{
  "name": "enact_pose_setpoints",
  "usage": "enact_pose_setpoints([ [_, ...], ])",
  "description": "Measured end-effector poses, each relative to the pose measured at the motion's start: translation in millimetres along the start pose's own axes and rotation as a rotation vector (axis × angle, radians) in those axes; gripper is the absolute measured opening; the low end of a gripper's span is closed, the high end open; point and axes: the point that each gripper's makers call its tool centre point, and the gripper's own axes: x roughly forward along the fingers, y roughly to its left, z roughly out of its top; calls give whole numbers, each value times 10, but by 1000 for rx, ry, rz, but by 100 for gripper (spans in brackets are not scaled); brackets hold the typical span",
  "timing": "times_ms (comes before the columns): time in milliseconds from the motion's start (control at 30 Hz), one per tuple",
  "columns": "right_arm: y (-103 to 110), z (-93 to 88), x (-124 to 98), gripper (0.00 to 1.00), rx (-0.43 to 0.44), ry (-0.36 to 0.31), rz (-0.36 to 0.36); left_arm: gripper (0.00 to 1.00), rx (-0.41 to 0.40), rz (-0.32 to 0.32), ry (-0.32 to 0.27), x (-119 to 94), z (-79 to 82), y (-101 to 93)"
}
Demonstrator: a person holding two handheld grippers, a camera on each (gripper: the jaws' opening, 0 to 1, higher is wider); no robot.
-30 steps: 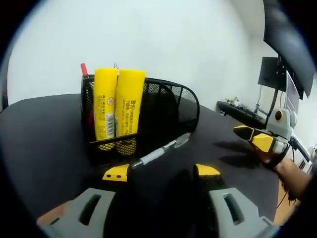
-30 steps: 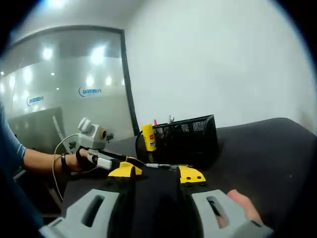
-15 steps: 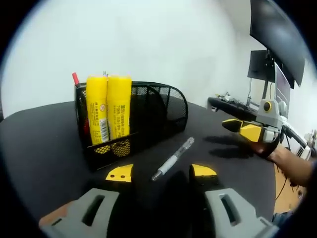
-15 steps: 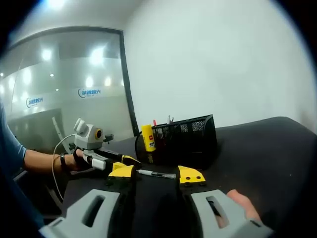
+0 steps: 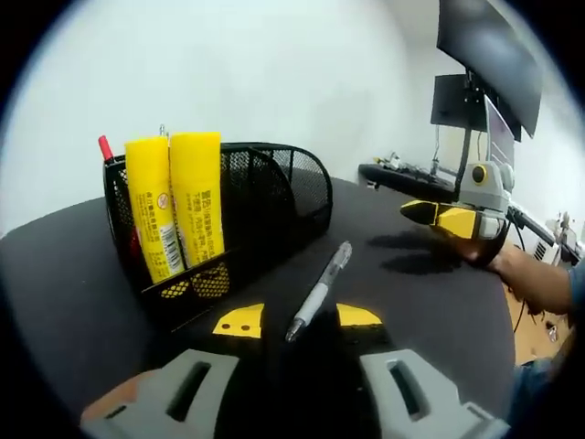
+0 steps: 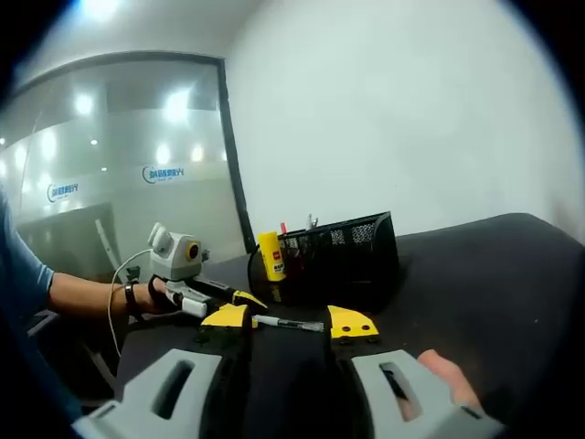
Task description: Pick up pens and glue sticks and place them into the holder.
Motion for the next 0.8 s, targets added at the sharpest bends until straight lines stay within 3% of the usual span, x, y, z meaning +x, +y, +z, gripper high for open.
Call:
enact_pose_setpoints([
  [67, -11, 3, 2, 28, 1, 0, -1, 12, -3, 8, 2, 2, 12, 8],
  [500, -15, 8, 0, 28, 9, -5, -1, 5, 51, -49, 17, -62, -9, -114],
  [800, -17, 17, -8, 28, 21, -11, -1, 4, 79, -86, -5, -348, 70, -252],
])
